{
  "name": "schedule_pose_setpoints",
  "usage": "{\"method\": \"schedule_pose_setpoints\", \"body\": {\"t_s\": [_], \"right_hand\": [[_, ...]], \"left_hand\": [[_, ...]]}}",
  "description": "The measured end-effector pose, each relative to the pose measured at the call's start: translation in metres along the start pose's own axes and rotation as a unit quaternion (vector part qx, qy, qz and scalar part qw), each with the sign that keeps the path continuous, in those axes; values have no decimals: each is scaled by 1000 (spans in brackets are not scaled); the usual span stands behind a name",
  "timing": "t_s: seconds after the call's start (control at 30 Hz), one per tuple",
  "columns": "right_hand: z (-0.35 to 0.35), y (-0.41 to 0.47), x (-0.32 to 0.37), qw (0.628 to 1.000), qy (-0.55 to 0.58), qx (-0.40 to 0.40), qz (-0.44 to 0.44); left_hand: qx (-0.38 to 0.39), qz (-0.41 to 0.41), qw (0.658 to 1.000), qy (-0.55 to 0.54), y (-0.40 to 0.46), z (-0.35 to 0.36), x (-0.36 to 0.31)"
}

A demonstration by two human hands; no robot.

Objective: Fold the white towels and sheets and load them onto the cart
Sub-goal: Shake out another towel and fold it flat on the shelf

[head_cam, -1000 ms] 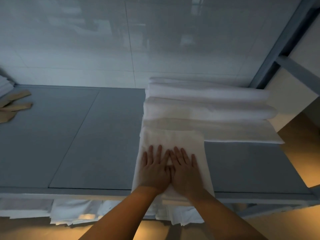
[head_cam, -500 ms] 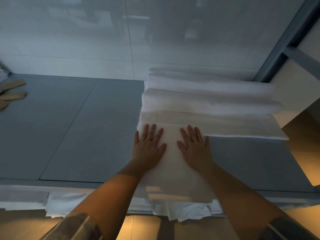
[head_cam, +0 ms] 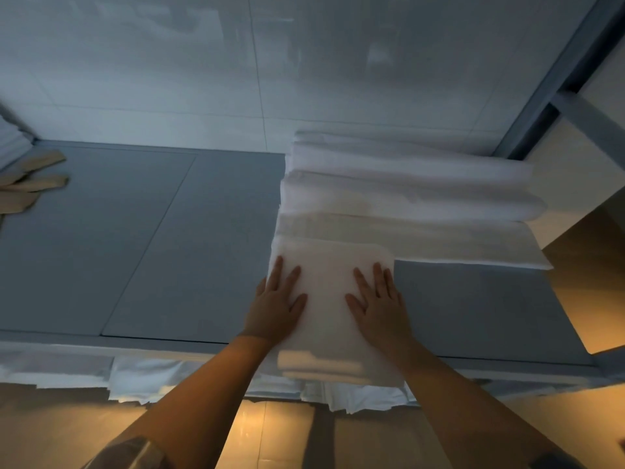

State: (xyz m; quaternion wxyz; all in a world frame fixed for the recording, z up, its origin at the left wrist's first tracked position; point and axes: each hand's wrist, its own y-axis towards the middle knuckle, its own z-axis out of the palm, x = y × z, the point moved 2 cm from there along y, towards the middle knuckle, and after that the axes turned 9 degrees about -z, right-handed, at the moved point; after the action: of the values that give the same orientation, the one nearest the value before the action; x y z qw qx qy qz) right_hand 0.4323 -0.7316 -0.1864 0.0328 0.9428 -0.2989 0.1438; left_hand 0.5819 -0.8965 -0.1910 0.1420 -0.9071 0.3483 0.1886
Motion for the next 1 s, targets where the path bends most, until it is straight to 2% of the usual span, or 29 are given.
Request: {"method": "schedule_pose_setpoints", "body": {"t_s": [0.17, 0.3, 0.53, 0.67, 0.87, 1.0], "right_hand": [[-1, -17, 4, 991, 110, -40, 60], [-1, -22, 1, 974, 189, -30, 123], [-2, -36, -1, 963, 222, -23, 149], [-3, -44, -2, 965, 202, -19, 165], [-6, -58, 1, 965, 154, 36, 208], [-5, -65, 7, 957, 164, 43, 235]], "left_hand": [[19, -64, 997, -45, -13, 3, 3], [47, -87, 991, -85, -15, -1, 3], [81, -109, 990, -25, -32, 0, 5], [110, -111, 988, 0, -41, -1, 8], [150, -112, 982, -10, -51, -4, 11], [159, -118, 978, -60, -58, -3, 13]]}}
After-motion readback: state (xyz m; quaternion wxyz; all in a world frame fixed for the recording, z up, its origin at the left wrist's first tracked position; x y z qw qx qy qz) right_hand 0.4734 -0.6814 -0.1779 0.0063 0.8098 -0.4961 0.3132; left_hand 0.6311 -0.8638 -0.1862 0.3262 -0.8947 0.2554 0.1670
